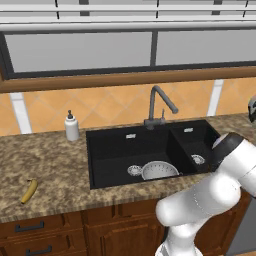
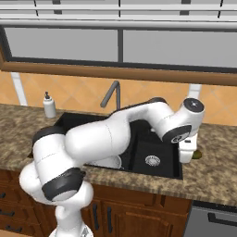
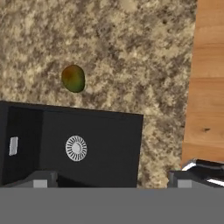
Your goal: Put the colander in the sink, put the banana, mango in the colander, and turn on the sink faucet and pour water over the colander.
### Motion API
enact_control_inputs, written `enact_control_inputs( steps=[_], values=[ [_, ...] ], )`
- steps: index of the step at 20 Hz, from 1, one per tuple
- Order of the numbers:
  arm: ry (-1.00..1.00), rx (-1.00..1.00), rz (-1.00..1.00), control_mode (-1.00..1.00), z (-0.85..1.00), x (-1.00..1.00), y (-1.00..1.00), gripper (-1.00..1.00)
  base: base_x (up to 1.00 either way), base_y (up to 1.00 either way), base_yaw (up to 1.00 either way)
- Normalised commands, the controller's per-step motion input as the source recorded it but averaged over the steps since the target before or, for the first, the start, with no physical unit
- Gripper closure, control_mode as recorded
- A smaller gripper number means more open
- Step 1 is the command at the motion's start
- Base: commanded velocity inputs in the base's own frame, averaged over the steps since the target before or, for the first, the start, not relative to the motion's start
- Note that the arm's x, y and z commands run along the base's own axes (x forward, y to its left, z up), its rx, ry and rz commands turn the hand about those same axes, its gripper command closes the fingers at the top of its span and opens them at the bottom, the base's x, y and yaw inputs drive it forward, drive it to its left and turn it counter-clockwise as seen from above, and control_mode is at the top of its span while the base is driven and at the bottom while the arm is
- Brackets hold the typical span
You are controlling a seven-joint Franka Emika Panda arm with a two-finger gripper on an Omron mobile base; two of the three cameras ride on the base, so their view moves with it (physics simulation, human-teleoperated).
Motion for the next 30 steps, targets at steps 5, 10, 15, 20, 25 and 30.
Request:
enact_control_inputs(
  steps=[5,10,15,20,25,30],
  values=[
    [0.14,0.0,0.15,-1.0,-0.24,0.41,-0.3,-1.0,0.0,0.0,0.0],
    [0.03,0.0,0.08,-1.0,-0.34,0.33,-0.31,-1.0,0.0,0.0,0.0],
    [0.0,0.0,0.07,-1.0,-0.34,0.26,-0.3,-1.0,0.0,0.0,0.0],
    [0.0,0.01,0.09,-1.0,-0.16,0.11,-0.41,-1.0,0.0,0.0,0.0],
    [0.0,0.0,0.09,-1.0,-0.05,0.24,-0.19,-1.0,0.0,0.0,0.0],
    [0.0,0.0,0.07,-1.0,-0.29,0.44,0.0,-1.0,0.0,0.0,0.0]
  ],
)
